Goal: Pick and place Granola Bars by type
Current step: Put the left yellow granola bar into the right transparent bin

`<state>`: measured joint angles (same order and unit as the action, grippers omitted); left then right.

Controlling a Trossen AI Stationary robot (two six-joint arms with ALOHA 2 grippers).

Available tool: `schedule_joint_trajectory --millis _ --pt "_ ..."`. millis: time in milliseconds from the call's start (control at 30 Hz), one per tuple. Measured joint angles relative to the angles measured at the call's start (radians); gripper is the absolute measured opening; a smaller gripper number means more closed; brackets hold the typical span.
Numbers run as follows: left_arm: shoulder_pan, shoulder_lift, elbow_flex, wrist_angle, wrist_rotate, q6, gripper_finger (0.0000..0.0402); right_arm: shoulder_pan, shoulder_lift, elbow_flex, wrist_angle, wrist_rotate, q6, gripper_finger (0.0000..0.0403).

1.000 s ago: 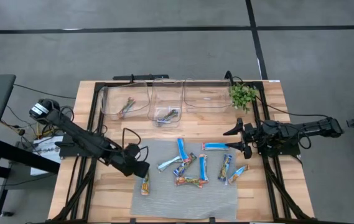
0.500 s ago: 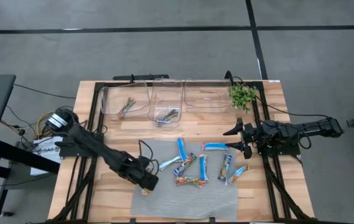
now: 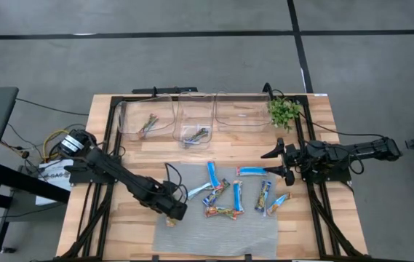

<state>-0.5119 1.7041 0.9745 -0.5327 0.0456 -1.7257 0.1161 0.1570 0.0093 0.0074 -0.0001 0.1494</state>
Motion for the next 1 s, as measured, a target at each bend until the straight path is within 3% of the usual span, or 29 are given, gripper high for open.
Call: schedule_joint_trajectory --millis 467,833,1000 --pt "0.023 0.043 0.000 0.016 0.021 0.045 0.0159 0.000 0.009 0.000 0.002 0.001 0.000 0.0240" --pt "0.025 0.044 0.000 0.024 -0.002 0.071 0.0030 0.000 0.014 0.000 0.001 0.000 0.000 0.0240" --pt "0.025 0.040 -0.001 0.057 -0.021 0.103 0.0023 0.000 0.014 0.000 0.000 0.000 0.000 0.0240"
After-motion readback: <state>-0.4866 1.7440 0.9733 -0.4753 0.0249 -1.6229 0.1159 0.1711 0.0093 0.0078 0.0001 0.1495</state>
